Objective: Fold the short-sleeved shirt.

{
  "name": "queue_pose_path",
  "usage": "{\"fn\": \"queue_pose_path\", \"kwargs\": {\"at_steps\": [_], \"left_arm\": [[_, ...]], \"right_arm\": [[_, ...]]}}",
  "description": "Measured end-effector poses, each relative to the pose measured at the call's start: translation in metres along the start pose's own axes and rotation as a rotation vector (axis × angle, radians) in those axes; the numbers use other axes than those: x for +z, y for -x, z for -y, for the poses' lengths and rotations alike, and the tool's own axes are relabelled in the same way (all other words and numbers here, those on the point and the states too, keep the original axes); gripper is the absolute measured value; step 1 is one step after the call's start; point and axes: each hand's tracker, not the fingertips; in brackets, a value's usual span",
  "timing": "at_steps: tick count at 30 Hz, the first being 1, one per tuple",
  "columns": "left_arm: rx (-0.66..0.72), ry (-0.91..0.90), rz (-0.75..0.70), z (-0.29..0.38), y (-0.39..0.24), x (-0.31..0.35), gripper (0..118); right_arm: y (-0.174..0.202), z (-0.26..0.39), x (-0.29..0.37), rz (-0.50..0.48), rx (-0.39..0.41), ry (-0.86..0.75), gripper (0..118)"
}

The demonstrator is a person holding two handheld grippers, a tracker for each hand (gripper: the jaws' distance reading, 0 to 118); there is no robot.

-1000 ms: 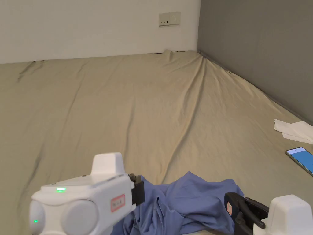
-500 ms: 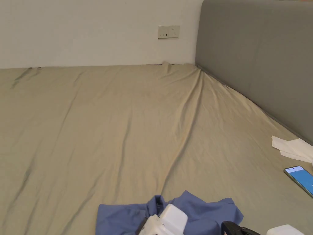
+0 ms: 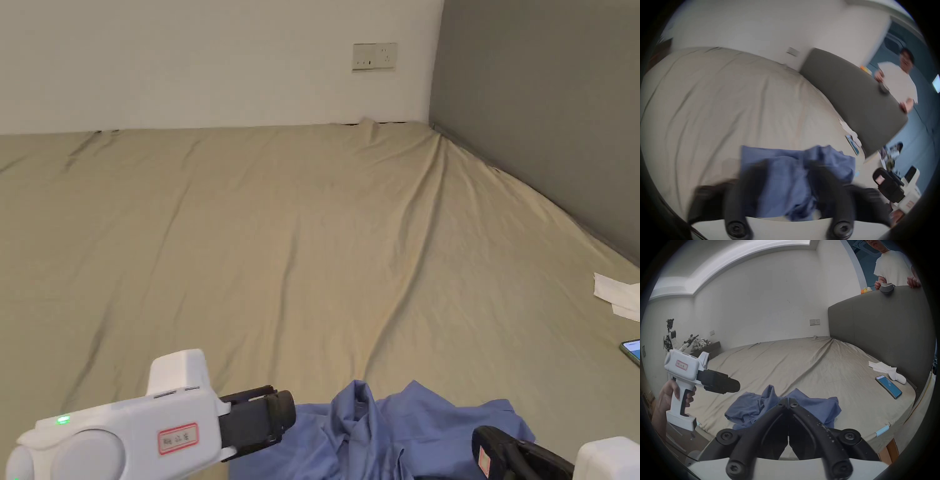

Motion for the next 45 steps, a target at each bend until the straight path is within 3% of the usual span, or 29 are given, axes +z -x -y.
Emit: {"fn": "queue_pose_path", "kwargs": {"at_steps": [1, 3, 8, 13, 16, 17, 19, 21, 22, 23, 27, 30, 32, 34, 37, 42, 45], "left_arm": [[0.045, 0.035, -0.02, 0.0, 0.016, -0.005, 118], [0.139, 0.068, 0.041, 0.002, 0.045, -0.007, 110], [0.331, 0.142, 0.238, 0.008, 0.076, -0.038, 110], [0.255, 0.153, 0.253, 0.001, 0.077, -0.051, 110], [0.26, 0.185, 0.257, -0.001, 0.074, -0.062, 108], [0.274, 0.175, 0.316, -0.001, 0.073, -0.064, 99], [0.373, 0.206, 0.365, 0.001, 0.067, -0.079, 65], [0.294, 0.223, 0.322, 0.004, 0.057, -0.089, 42], [0.247, 0.225, 0.242, 0.005, 0.052, -0.091, 22], [0.22, 0.219, 0.198, 0.005, 0.053, -0.091, 17], [0.259, 0.174, 0.242, -0.005, 0.067, -0.06, 16], [0.173, 0.132, 0.086, -0.022, 0.079, -0.028, 14], [0.163, 0.057, 0.032, -0.033, 0.09, 0.001, 2], [0.185, -0.024, -0.077, -0.046, 0.107, 0.033, 1], [0.097, -0.103, -0.259, -0.054, 0.105, 0.074, 1], [0.18, -0.079, -0.057, -0.043, 0.109, 0.084, 0], [0.154, -0.019, -0.04, -0.034, 0.101, 0.057, 0]], "right_arm": [[0.002, -0.001, -0.002, -0.007, 0.006, 0.0, 3], [0.004, -0.002, -0.005, -0.017, 0.018, 0.003, 3], [0.004, -0.004, -0.013, -0.028, 0.013, 0.016, 3], [0.001, -0.004, -0.014, -0.011, 0.028, 0.035, 3], [-0.005, -0.002, -0.02, -0.009, -0.01, 0.054, 3], [-0.006, -0.001, -0.022, -0.008, -0.02, 0.057, 3], [-0.004, -0.001, -0.022, -0.007, -0.022, 0.061, 3], [-0.002, -0.004, -0.023, -0.012, -0.006, 0.066, 3], [0.0, -0.005, -0.022, -0.011, 0.005, 0.069, 3], [0.001, -0.006, -0.022, -0.009, 0.017, 0.067, 3], [0.001, -0.01, -0.023, -0.018, 0.019, 0.054, 3], [0.005, -0.011, -0.03, -0.029, 0.003, 0.041, 3], [0.011, -0.012, -0.034, -0.045, 0.004, 0.028, 3], [0.016, -0.012, -0.038, -0.076, -0.004, 0.02, 3], [0.024, -0.009, -0.045, -0.123, -0.021, 0.013, 3], [0.035, -0.005, -0.053, -0.152, -0.018, 0.035, 3], [0.036, -0.007, -0.049, -0.158, -0.004, 0.034, 3]]}}
